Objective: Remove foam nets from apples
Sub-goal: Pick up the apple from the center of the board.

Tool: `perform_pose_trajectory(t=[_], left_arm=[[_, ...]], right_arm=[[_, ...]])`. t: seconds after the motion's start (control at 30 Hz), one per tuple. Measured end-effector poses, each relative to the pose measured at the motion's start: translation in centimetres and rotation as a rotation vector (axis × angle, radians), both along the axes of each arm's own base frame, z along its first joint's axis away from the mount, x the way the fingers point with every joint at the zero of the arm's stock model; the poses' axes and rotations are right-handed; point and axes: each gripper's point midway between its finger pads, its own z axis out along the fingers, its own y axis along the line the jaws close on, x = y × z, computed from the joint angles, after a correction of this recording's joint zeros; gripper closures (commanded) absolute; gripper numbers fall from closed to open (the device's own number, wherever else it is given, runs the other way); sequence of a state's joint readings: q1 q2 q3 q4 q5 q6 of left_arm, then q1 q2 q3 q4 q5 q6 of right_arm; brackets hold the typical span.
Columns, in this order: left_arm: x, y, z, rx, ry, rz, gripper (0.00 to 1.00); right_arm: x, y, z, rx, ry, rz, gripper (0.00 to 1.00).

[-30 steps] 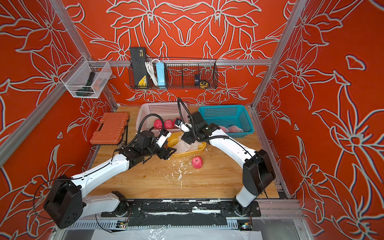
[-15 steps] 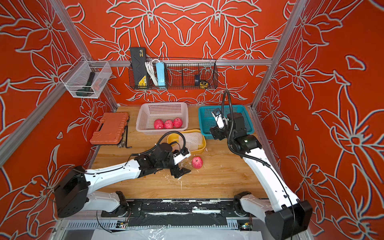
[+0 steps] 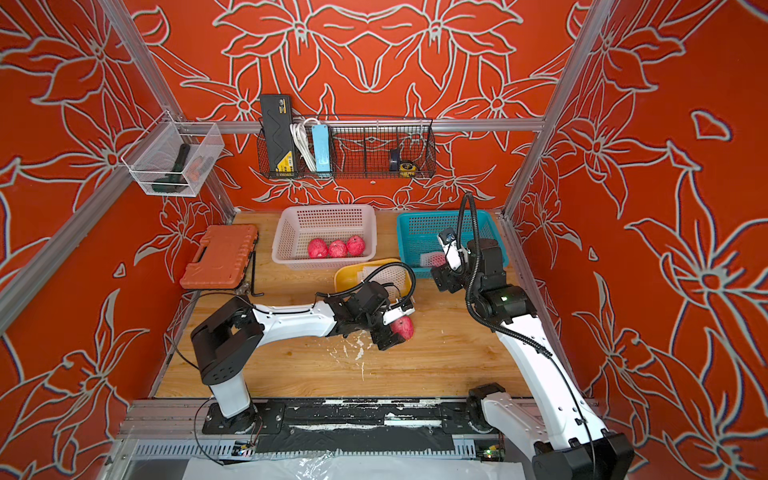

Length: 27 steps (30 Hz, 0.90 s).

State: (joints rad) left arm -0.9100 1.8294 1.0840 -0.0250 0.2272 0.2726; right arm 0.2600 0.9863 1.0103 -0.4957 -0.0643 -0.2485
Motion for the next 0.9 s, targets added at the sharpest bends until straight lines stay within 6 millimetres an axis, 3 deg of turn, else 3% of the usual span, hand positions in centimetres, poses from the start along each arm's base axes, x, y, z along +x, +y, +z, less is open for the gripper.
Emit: perform_pose_trajectory(t=[0.27, 0.57, 0.9], left_arm=[[0.5, 0.0, -0.6, 0.028, -0.001, 0.014, 0.10], [0.5, -2.2, -0.1, -0.013, 0.032, -0.052, 0.11], [0.4, -3.1, -2.0, 0.022, 0.092, -0.083, 0.34]], right_arm=[[-0.1, -0.1, -0.6, 0.004, 0.014, 0.007, 0.05], [-0.3, 0.3, -1.1, 0.015, 0.023, 0.028, 0.05], [-0.5, 0.2, -0.6, 0.016, 0.009, 0.029, 0.05]])
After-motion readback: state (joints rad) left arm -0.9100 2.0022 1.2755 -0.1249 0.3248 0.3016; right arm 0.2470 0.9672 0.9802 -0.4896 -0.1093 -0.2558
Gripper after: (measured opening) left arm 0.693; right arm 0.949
